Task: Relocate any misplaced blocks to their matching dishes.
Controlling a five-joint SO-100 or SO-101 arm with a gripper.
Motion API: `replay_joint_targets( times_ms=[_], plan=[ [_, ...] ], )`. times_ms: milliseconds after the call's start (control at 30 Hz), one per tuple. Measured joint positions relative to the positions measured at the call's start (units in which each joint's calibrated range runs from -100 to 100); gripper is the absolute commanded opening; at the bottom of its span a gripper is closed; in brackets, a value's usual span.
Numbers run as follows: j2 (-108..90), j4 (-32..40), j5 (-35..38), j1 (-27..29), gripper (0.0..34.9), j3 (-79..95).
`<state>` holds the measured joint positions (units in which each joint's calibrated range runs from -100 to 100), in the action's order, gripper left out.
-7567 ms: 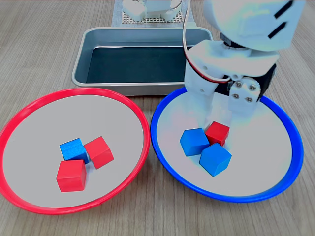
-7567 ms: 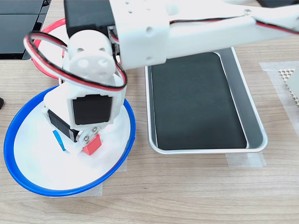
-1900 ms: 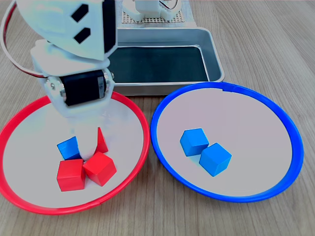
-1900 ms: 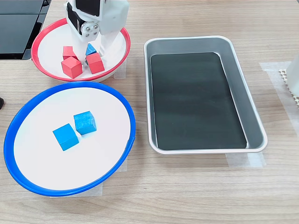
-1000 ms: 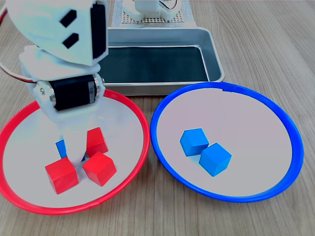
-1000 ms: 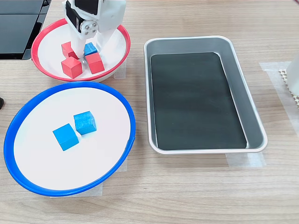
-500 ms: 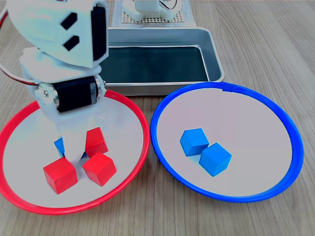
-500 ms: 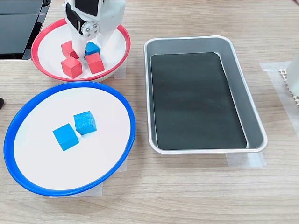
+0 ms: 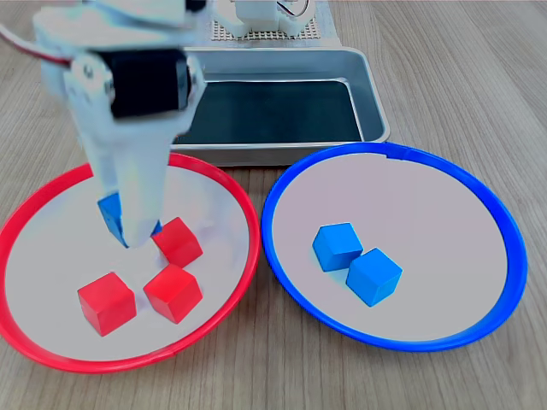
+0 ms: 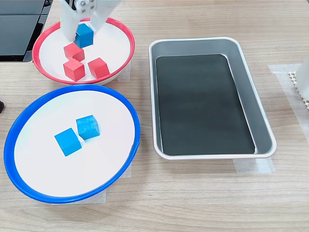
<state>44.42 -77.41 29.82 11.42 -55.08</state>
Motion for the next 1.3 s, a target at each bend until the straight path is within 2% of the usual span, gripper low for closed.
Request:
replay_joint_targets(
  times_ms=[233, 467, 633, 1300],
  plan=[
    [-6.6, -1.1, -3.0, -7.1, 0.4, 2.7],
    [-5.7, -1.1, -7.7, -18.1, 0.4, 3.3],
    [-3.8, -1.1, -9.2, -22.2, 0.4, 4.4],
    [3.2, -3.7, -10.5, -26.0, 0.4, 6.5]
  ],
)
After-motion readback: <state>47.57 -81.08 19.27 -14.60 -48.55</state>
